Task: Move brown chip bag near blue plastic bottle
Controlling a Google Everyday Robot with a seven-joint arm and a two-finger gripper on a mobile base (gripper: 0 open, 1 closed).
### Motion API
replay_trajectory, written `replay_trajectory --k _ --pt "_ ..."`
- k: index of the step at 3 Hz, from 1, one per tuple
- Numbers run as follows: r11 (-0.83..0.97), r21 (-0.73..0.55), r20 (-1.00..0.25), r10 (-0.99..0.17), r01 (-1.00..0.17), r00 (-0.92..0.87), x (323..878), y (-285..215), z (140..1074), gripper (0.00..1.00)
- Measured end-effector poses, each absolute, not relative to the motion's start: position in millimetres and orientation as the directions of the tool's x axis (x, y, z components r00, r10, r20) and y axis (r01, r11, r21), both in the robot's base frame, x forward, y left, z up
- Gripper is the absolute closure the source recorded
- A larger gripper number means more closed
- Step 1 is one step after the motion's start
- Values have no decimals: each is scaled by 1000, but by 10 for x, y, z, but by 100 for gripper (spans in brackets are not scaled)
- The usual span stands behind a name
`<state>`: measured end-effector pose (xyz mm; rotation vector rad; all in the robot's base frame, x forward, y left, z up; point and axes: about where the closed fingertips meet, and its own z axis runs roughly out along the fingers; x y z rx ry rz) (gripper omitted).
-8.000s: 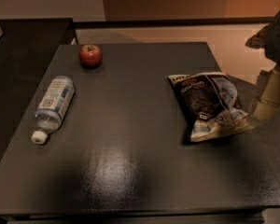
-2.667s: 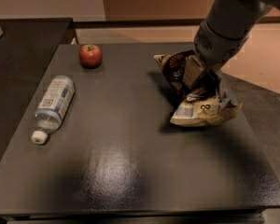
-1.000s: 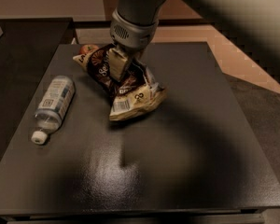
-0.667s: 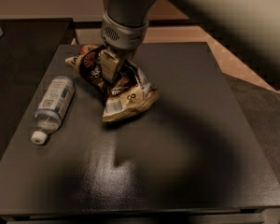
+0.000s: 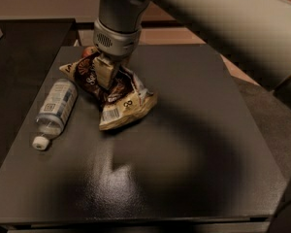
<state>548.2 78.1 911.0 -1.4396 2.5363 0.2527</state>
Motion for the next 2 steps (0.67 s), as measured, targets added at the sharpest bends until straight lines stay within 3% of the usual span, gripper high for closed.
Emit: replay_trajectory --k 1,2 --pt "507 41 -273 -823 -861 -498 5484 791 9115 15" --pt "506 40 -276 -823 -862 -496 5485 803 9118 0"
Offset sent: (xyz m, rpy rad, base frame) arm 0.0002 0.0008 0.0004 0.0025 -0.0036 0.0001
